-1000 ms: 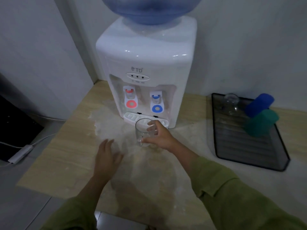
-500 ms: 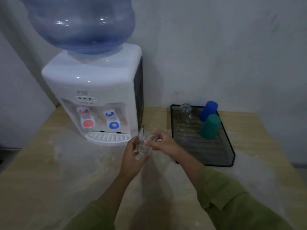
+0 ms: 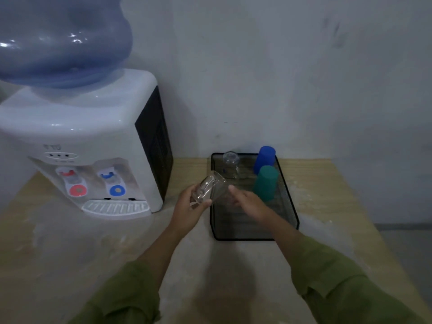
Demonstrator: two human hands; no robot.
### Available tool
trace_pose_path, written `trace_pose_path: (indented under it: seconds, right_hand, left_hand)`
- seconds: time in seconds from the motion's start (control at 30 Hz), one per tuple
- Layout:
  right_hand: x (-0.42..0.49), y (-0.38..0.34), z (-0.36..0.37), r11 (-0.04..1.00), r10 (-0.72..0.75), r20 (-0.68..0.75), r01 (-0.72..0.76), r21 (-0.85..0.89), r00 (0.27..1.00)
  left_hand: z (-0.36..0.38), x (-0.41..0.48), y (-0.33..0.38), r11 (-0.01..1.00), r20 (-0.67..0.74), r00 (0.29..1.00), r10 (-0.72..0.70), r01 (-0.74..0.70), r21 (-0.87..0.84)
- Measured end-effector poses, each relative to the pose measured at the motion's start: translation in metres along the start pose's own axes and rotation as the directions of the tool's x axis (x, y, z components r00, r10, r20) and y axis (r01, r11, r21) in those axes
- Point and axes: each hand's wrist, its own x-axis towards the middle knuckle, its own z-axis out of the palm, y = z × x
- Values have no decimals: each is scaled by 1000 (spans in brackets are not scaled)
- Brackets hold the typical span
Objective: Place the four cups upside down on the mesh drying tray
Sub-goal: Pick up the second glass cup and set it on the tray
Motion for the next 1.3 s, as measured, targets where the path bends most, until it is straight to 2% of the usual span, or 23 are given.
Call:
trace_pose_path:
  seconds: [0.07,0.1,0.17,0.23,0.33,0.57,0.8,1.13,1.3]
  right_hand:
    - [3,16,-16,985,-61,-108,42,-168,992]
    - [5,26,-26,942,-118,-136,68,-328,984]
    - [8,45,-44,758,-197,-147,56,-650,969]
    - [11,61,-58,612,-165,-156,-23,-791,974]
    - [14,80,-74,596,-33,-134,-88,-798,990]
    - [17,106,-85,558,121,-66,-123,-821,991]
    - [23,115,-83,582,127,-61,-124,-804,990]
    - [26,119,-85,609,125,-45,-112,-785,991]
    - [25,117,-86,603,118,-40,-104,-791,992]
  left_hand:
    - [7,15,-1,995,-1,999,-33,33,90]
    - [12,24,0,990,-1,999,-48,48,135]
    - [19,39,3,971,-4,998,-70,69,228]
    - [27,53,9,936,7,998,-59,53,347]
    - [42,69,16,874,66,994,-85,43,484]
    - [68,91,24,740,217,964,-151,-36,671]
    - [87,107,31,608,282,941,-185,-116,785]
    - [100,114,39,437,371,902,-222,-248,864]
    - [99,108,40,424,358,911,-205,-247,871]
